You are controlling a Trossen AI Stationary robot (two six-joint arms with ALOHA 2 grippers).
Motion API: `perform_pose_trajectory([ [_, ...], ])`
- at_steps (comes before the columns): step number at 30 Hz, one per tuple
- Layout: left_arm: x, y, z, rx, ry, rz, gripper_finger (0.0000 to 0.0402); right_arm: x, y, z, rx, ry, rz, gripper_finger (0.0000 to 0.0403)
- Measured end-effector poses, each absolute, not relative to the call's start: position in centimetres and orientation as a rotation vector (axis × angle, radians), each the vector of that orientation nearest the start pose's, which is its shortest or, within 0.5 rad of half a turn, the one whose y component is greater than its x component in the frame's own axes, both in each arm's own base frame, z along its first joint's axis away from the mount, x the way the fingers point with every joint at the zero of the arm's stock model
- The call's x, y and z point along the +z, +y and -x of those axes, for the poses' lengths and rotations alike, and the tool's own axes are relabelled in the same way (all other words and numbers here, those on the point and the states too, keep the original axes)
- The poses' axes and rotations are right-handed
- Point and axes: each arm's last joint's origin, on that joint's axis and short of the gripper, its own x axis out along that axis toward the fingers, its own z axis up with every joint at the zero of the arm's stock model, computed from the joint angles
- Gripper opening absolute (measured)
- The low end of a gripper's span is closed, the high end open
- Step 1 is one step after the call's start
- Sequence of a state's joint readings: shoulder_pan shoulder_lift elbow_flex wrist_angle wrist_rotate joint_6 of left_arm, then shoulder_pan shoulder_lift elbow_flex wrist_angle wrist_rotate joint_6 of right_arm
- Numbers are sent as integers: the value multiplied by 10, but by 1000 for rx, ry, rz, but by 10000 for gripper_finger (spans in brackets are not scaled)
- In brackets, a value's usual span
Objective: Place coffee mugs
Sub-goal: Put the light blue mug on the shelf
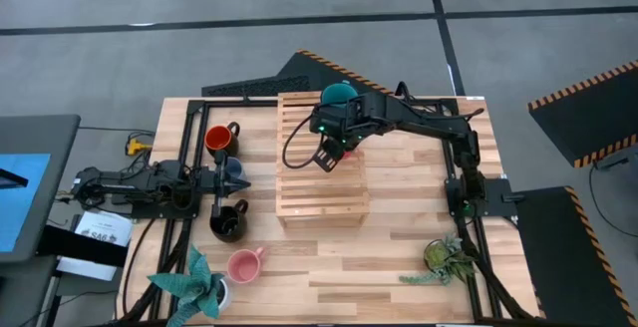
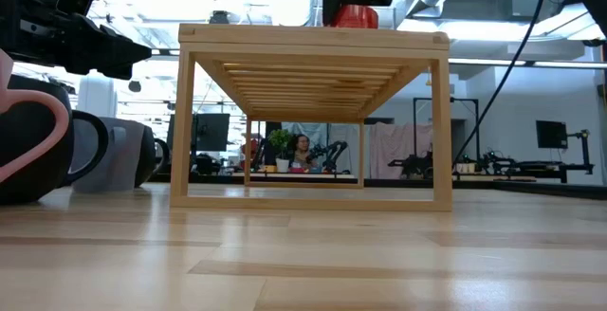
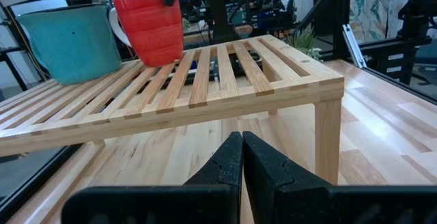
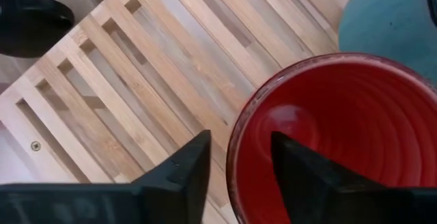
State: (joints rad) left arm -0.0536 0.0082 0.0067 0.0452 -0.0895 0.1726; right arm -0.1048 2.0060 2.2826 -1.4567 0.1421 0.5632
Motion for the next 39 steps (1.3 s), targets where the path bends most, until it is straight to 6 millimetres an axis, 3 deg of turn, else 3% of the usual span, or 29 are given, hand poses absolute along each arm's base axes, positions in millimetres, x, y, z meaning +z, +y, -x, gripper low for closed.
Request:
perform_pose_trajectory([
  [5, 169, -3, -98, 39, -40, -169, 0, 378, -48, -384, -520, 1100, -439, 228],
  [9, 169, -3, -98, 39, -40, -169, 0, 381, -50, -383, -517, 1101, -433, 243],
  [27, 169, -3, -98, 39, -40, -169, 0, 426, -47, -361, -415, 937, -337, 244],
  [39, 169, -3, -98, 39, -39, -169, 0, 441, -16, -325, -488, 1013, -63, 244],
])
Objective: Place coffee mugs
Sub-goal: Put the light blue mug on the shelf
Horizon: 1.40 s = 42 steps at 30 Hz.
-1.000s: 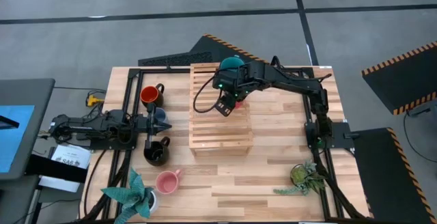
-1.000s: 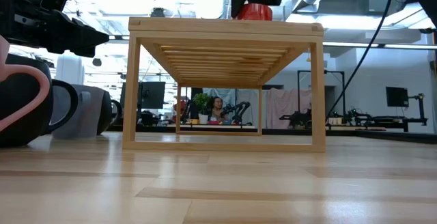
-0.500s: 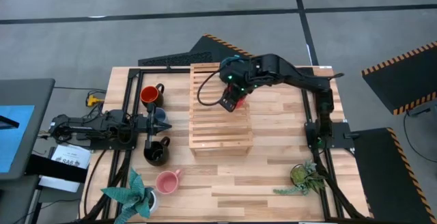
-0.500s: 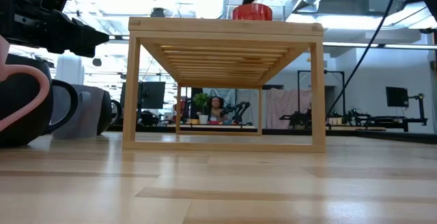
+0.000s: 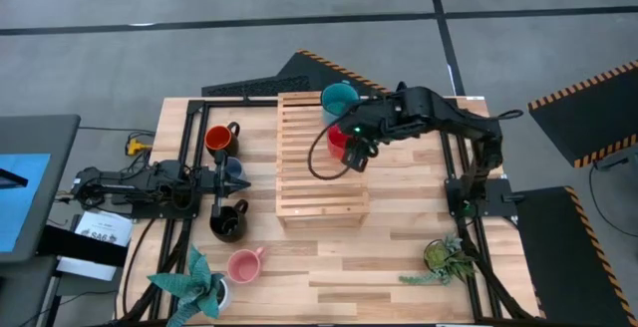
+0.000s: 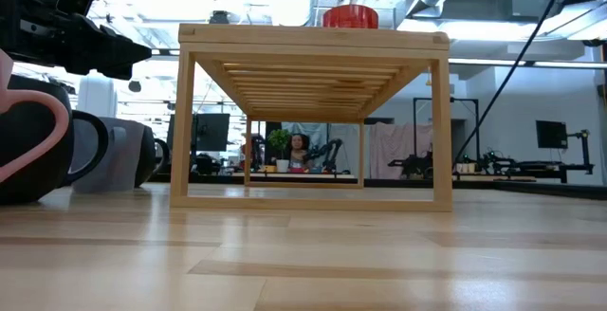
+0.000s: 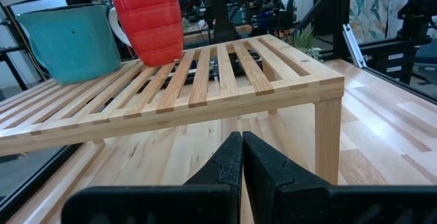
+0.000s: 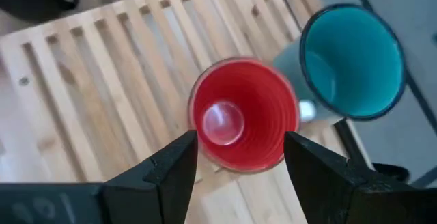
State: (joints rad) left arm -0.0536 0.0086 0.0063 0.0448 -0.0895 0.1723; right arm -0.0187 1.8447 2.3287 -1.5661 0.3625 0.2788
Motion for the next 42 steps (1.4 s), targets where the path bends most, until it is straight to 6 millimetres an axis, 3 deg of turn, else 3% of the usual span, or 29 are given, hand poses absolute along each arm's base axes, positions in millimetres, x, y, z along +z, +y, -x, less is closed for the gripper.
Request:
perform_pose_trajectory([
  [5, 169, -3, -98, 39, -40, -169, 0, 447, -21, -297, -511, 1009, -82, 244],
  [11, 169, -3, -98, 39, -40, -169, 0, 436, -28, -255, -558, 945, -143, 244],
  [17, 169, -3, -98, 39, -40, -169, 0, 395, -23, -210, -464, 779, -198, 244],
  [22, 169, -3, -98, 40, -40, -169, 0, 354, -21, -187, -353, 565, -173, 244],
  [34, 169, -3, -98, 39, -40, -169, 0, 308, -28, -172, -237, 161, -55, 244],
  [42, 169, -3, -98, 39, -40, -169, 0, 292, -26, -181, -196, 195, 89, 244],
])
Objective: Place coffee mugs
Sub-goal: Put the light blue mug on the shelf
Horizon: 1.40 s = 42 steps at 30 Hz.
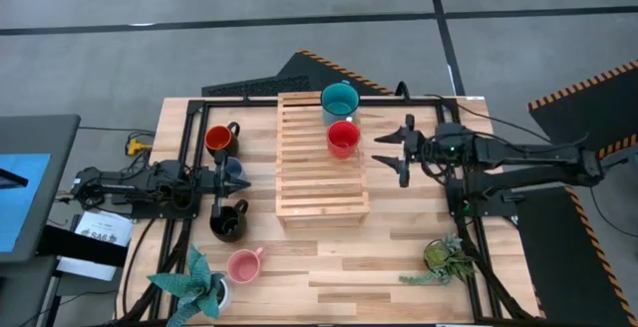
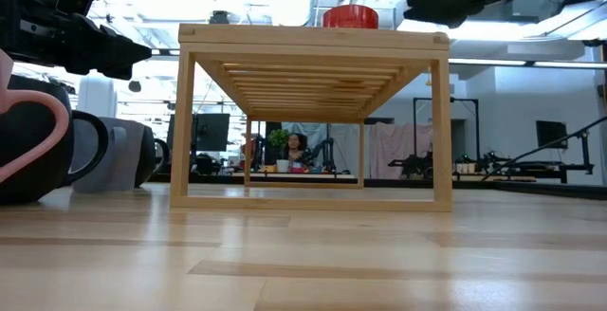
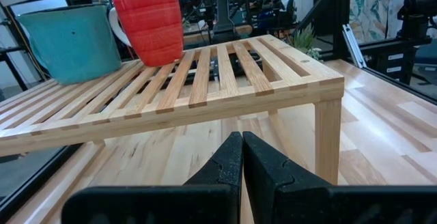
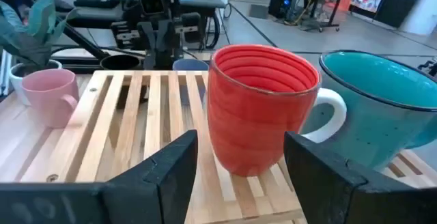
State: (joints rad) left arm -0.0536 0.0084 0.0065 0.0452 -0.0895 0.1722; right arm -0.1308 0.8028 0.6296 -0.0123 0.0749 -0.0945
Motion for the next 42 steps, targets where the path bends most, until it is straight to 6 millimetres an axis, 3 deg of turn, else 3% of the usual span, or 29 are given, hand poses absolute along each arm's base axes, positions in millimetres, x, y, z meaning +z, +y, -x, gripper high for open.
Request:
perform_pose_trajectory([
  [6, 174, -3, -97, 42, -83, -159, 0, 298, -20, -174, -167, 154, 35, 244],
  [13, 178, -3, -97, 35, -130, -49, 0, 302, -14, -130, -163, 151, -48, 244],
  [17, 181, -2, -96, 61, -158, -67, 0, 290, -11, -114, -153, 47, -53, 244],
  [23, 199, 2, -94, 206, -161, -58, 3, 270, -11, -109, -154, -64, -53, 244],
  [27, 216, 5, -95, 322, -48, -39, 32, 268, -11, -109, -156, -66, -53, 244],
  [32, 238, 6, -107, 383, 140, 45, 99, 268, -11, -113, -158, -62, -48, 244],
  [37, 259, 4, -123, 360, 341, 141, 158, 267, -12, -116, -159, -46, -44, 244],
  [42, 271, 0, -137, 291, 500, 210, 178, 265, -12, -117, -160, -33, -45, 244],
])
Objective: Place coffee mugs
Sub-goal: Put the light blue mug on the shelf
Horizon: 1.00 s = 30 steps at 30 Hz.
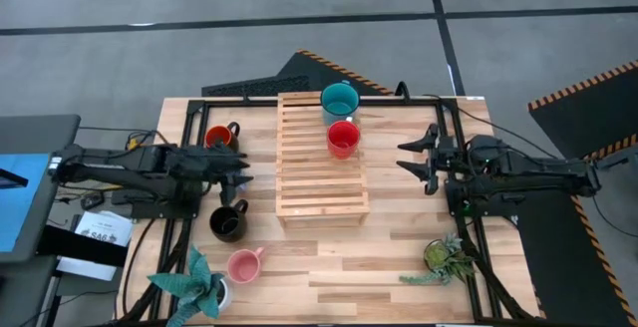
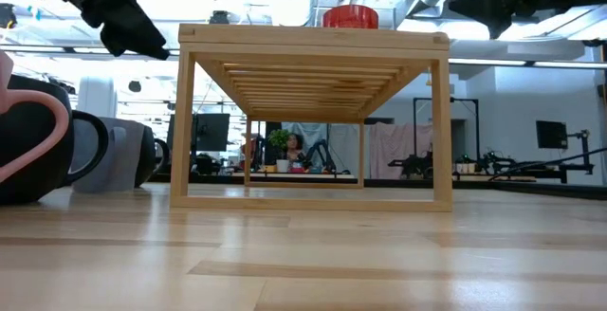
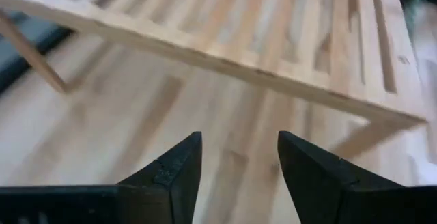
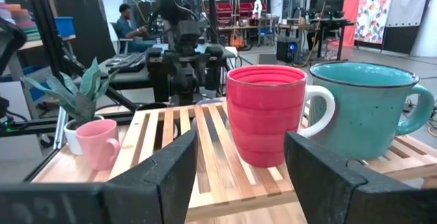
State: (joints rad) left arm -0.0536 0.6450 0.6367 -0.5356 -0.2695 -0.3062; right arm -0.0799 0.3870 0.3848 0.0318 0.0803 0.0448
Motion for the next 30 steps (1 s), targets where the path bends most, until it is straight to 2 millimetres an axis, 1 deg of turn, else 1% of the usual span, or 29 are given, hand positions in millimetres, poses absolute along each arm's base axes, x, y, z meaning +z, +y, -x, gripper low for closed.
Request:
perform_pose_trajectory([
  [3, 271, -2, -142, 241, 542, 267, 178, 264, -12, -117, -160, -16, -45, 244],
  [7, 266, -4, -144, 193, 609, 295, 178, 262, -12, -117, -160, 1, -53, 244],
  [10, 263, -3, -142, 239, 636, 337, 178, 262, -12, -117, -160, -1, -60, 244],
  [17, 258, 1, -137, 418, 650, 405, 178, 262, -12, -117, -160, -1, -60, 244],
  [22, 252, 1, -132, 469, 716, 489, 178, 262, -12, -117, -160, 3, -61, 244],
  [30, 244, 2, -126, 520, 783, 485, 178, 262, -12, -117, -160, 4, -77, 244],
])
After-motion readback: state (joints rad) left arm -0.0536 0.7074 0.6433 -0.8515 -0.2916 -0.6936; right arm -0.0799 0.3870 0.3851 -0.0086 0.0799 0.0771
